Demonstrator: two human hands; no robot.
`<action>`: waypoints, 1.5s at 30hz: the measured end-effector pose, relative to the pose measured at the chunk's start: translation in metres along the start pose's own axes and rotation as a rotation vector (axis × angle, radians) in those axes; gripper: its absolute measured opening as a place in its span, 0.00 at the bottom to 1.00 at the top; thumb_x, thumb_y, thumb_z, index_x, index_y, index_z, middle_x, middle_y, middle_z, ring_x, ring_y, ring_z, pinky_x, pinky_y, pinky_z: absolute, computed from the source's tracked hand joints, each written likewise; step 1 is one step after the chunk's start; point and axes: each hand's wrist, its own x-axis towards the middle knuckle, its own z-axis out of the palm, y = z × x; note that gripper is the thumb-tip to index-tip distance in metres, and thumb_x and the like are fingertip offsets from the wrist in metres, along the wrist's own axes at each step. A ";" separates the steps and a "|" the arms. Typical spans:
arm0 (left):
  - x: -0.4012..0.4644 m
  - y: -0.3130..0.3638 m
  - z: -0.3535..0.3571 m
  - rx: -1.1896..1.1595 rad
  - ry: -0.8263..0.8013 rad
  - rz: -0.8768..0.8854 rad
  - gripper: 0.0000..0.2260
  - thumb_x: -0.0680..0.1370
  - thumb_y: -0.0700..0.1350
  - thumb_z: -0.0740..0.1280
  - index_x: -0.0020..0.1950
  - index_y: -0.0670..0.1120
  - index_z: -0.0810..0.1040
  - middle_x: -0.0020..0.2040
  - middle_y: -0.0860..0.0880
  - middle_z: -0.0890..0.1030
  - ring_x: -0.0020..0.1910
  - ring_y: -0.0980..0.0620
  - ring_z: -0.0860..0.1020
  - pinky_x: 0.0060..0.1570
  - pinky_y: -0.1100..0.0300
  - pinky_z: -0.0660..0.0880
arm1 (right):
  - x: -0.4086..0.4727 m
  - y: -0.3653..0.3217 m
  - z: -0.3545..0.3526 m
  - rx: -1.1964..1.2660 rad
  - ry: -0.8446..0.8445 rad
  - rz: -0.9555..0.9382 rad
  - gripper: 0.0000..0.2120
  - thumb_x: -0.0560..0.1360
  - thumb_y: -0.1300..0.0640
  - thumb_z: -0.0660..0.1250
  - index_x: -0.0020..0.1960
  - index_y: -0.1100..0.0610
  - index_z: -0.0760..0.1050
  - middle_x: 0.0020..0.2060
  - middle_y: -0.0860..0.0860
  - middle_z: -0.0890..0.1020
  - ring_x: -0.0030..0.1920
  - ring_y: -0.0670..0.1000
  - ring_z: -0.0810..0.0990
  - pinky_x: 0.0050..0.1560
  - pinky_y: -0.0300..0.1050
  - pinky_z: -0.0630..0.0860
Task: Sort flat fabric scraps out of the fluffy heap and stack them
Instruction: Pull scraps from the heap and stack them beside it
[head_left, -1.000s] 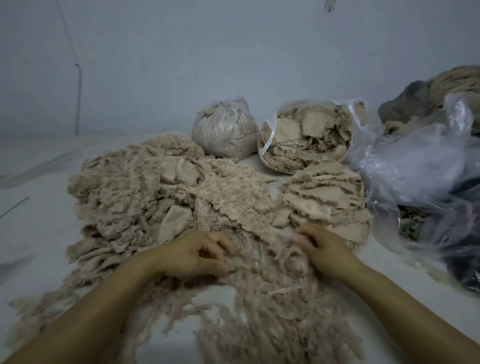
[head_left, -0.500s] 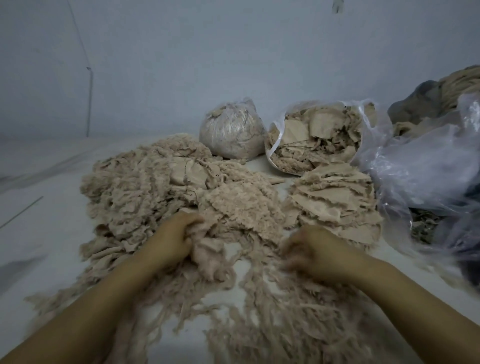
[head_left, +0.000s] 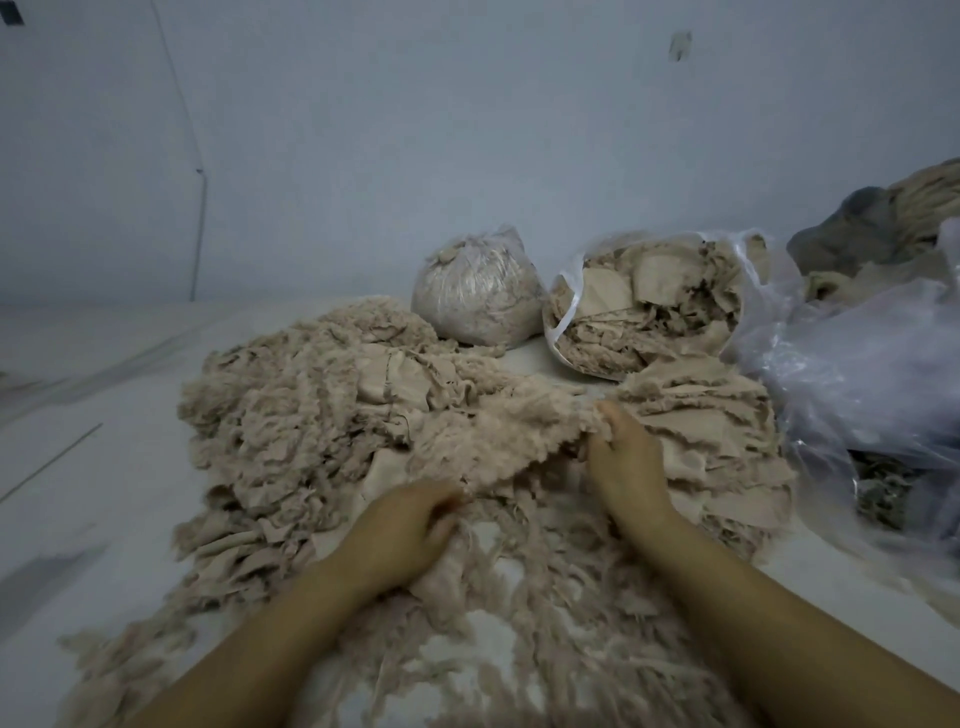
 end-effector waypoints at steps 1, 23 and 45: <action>0.005 0.000 -0.002 -0.056 0.147 -0.086 0.17 0.77 0.50 0.66 0.65 0.48 0.72 0.55 0.53 0.77 0.52 0.54 0.76 0.49 0.63 0.71 | 0.000 -0.003 -0.006 0.096 0.032 -0.024 0.14 0.75 0.68 0.57 0.51 0.55 0.77 0.37 0.56 0.80 0.37 0.54 0.76 0.38 0.46 0.70; 0.071 0.037 -0.004 -0.482 0.099 -0.532 0.09 0.74 0.36 0.63 0.36 0.48 0.72 0.33 0.52 0.70 0.31 0.53 0.69 0.31 0.61 0.65 | -0.078 0.022 -0.039 -0.033 -0.694 -0.535 0.17 0.74 0.53 0.59 0.60 0.49 0.80 0.57 0.39 0.67 0.55 0.46 0.71 0.50 0.39 0.67; 0.060 0.104 0.012 -0.722 -0.054 0.066 0.15 0.80 0.35 0.58 0.63 0.45 0.76 0.50 0.57 0.79 0.45 0.63 0.79 0.49 0.70 0.74 | -0.050 0.010 -0.023 0.043 -0.129 -0.003 0.25 0.76 0.58 0.67 0.70 0.48 0.64 0.61 0.38 0.70 0.64 0.46 0.71 0.57 0.25 0.65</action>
